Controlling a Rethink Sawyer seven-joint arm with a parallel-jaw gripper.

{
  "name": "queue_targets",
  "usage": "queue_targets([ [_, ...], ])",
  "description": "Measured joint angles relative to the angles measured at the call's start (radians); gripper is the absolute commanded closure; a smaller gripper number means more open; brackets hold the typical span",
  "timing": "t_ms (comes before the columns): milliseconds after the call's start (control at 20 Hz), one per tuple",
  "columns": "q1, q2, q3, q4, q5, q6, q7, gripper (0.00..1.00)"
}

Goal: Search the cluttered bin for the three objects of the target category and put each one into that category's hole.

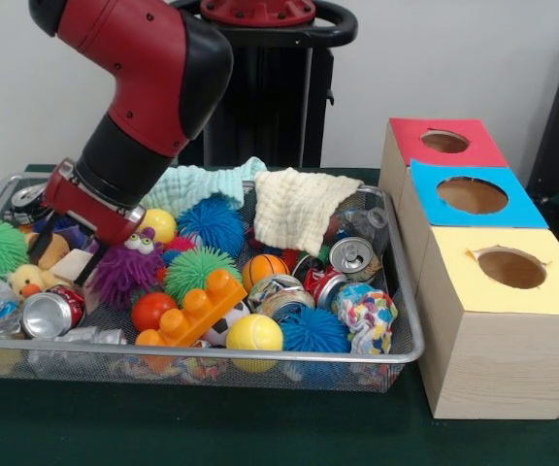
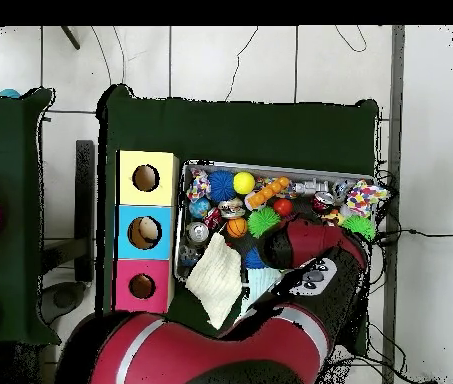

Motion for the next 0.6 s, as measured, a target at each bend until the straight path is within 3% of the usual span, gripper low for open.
queue_targets([
  [600, -0.053, 0.066, 0.000, -0.039, -0.023, 0.000, 0.000, 0.00],
])
